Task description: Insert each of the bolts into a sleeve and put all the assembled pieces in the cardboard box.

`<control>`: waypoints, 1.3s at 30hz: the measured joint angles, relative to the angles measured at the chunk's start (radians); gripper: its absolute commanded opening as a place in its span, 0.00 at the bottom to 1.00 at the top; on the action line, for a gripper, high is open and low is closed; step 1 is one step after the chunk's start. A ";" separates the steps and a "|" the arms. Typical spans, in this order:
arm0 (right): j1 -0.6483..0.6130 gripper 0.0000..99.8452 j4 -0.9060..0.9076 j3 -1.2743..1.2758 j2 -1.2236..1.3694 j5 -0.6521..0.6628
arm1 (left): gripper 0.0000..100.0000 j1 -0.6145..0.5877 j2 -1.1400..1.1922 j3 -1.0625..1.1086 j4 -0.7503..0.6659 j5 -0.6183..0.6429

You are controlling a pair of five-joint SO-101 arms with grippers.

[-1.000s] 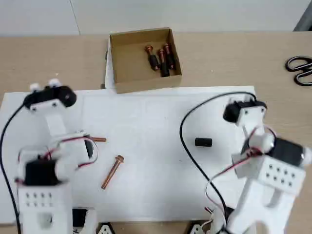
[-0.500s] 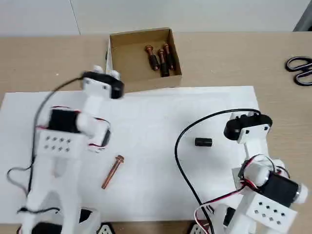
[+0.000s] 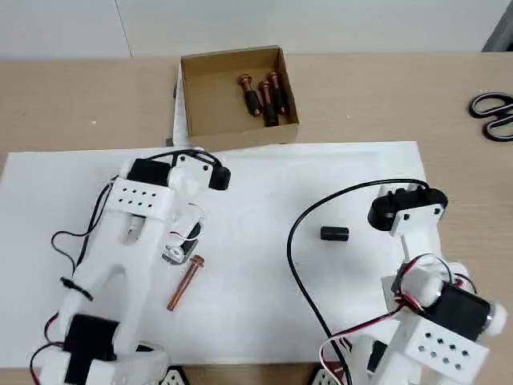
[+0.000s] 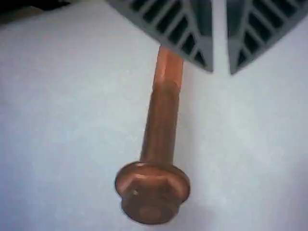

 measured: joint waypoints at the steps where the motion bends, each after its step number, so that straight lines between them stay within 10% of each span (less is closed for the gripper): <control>1: 0.000 0.00 0.000 0.000 0.000 0.000 | 0.01 0.000 0.015 0.000 0.000 -0.009; 39: 0.000 0.00 -0.040 0.055 0.000 0.000 | 0.09 0.115 0.089 0.000 -0.015 -0.058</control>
